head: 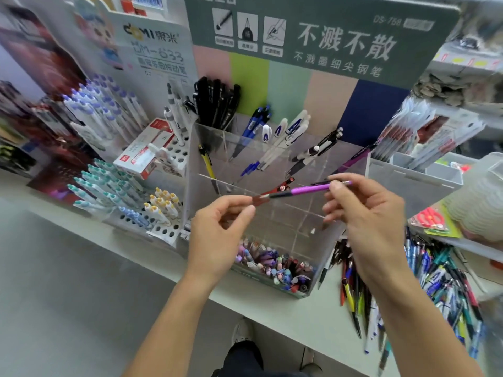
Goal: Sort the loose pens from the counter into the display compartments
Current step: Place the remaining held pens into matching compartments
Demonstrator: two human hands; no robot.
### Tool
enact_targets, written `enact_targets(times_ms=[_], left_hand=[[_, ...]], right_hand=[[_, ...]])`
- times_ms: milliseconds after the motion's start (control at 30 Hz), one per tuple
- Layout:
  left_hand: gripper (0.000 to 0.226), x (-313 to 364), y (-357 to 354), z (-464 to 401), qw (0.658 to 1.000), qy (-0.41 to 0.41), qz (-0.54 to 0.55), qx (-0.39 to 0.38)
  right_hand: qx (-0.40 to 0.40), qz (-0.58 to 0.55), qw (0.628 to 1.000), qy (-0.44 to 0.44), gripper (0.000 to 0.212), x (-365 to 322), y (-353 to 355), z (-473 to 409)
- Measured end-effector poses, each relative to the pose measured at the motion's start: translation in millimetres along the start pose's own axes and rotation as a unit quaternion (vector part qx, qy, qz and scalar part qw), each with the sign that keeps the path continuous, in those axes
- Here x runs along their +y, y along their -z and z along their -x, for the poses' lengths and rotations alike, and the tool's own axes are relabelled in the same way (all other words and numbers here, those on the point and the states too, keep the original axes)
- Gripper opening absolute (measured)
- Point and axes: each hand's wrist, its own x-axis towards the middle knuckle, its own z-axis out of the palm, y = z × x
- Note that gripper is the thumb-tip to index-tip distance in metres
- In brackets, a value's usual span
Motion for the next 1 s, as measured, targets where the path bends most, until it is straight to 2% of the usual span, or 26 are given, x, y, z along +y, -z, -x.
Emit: enact_targets(times_ms=[67,333,400,467,500,567,600,633,667,700,733,767,800,833,900,967,1000], left_hand=[[0.016,-4,2,-3,1.000,0.005,0.000,0.004],[0.026,3,-35,-9,0.994,0.004,-0.010,-0.105],[0.038,9,-43,-9,0.993,-0.025,-0.039,-0.106],[0.046,15,-48,-11,0.979,-0.097,-0.126,-0.125],[0.041,18,-52,-12,0.965,-0.143,-0.171,-0.136],[0.014,23,-57,-11,0.946,-0.205,-0.215,-0.132],[0.007,23,-58,-10,0.947,-0.207,-0.213,-0.121],[0.011,21,-57,-8,0.955,-0.190,-0.202,-0.108],[0.015,17,-54,-6,0.964,-0.161,-0.189,-0.098],[0.018,13,-51,-6,0.972,-0.130,-0.171,-0.092],[0.020,10,-47,-6,0.981,-0.096,-0.142,-0.094],[0.020,7,-43,-7,0.988,-0.060,-0.099,-0.101],[0.020,5,-39,-8,0.992,-0.028,-0.052,-0.110],[0.020,4,-36,-10,0.993,-0.004,-0.014,-0.117],[0.021,0,-30,-11,0.992,0.023,0.026,-0.121],[0.022,-3,-25,-10,0.991,0.041,0.038,-0.121],[0.022,-5,-22,-8,0.991,0.045,0.040,-0.117]], right_hand=[[0.034,0.023,0.999,0.033,0.017,-3,15,-6],[0.114,0.055,0.991,0.047,0.017,-14,44,-16],[0.067,0.108,0.991,0.049,0.016,-16,45,-14],[-0.020,0.142,0.989,0.043,0.016,-16,37,-9],[-0.063,0.144,0.987,0.041,0.014,-17,32,-6],[-0.134,0.169,0.975,0.048,0.008,-22,24,-4],[-0.155,0.242,0.955,0.069,0.016,-23,26,-9],[-0.171,0.372,0.907,0.097,0.031,-24,29,-18],[-0.190,0.526,0.822,0.110,0.043,-25,32,-27],[-0.208,0.649,0.724,0.109,0.046,-26,33,-34],[-0.220,0.716,0.654,0.104,0.041,-26,33,-40],[-0.229,0.749,0.611,0.116,0.030,-25,32,-42],[-0.238,0.764,0.586,0.132,0.020,-23,30,-43],[-0.243,0.772,0.569,0.146,0.023,-21,28,-43],[-0.254,0.772,0.558,0.169,0.033,-21,27,-40],[-0.261,0.758,0.566,0.193,0.030,-27,30,-42],[-0.265,0.726,0.598,0.210,0.025,-31,33,-45]])
